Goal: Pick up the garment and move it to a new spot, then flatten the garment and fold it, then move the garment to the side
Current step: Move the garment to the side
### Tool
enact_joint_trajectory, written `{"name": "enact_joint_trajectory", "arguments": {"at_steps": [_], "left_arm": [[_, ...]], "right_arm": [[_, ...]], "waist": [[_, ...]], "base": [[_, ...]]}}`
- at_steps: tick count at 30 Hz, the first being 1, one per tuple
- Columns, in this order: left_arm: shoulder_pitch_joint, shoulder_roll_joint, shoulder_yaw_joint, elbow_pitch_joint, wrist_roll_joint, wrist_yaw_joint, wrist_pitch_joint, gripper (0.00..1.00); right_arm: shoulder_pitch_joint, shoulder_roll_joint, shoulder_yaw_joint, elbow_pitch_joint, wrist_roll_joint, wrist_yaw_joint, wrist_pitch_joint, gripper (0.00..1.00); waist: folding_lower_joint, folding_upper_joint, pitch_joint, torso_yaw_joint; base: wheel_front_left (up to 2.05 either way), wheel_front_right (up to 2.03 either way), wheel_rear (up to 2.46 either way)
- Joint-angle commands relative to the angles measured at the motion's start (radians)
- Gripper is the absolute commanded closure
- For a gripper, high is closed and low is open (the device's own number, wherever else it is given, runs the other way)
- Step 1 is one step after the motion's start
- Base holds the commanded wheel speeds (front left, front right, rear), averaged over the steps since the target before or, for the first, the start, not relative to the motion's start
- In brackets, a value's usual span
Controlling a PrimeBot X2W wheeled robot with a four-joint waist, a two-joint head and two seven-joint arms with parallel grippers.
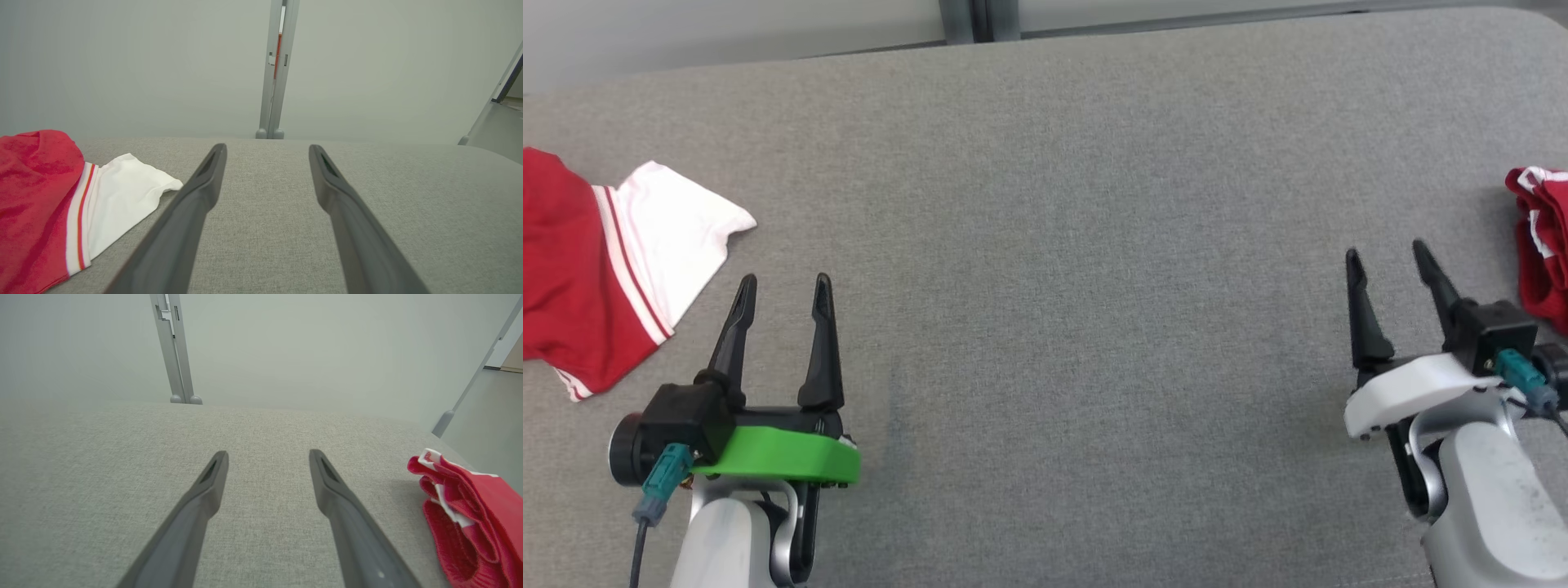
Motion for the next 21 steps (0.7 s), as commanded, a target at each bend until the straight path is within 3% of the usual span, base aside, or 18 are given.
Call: {"name": "enact_joint_trajectory", "arguments": {"at_steps": [1, 11, 21], "left_arm": [[0.024, 0.001, 0.007, 0.014, -0.003, 0.005, -0.001, 0.0], [0.052, 0.001, 0.015, 0.107, -0.006, 0.011, -0.001, 0.0], [0.047, 0.001, 0.012, 0.132, -0.023, 0.01, -0.001, 0.0]], "right_arm": [[0.033, 0.013, 0.002, -0.005, 0.016, -0.002, -0.002, 0.0], [0.112, 0.084, -0.023, -0.022, 0.066, -0.002, -0.002, 0.0], [0.126, 0.102, -0.039, -0.019, 0.055, -0.002, -0.003, 0.0]], "waist": [[0.0, 0.0, -0.075, 0.046], [0.0, 0.0, -0.135, 0.067], [0.0, 0.0, -0.133, 0.076]], "base": [[0.0, 0.0, 0.0], [0.0, 0.0, 0.0], [0.0, 0.0, 0.0]]}}
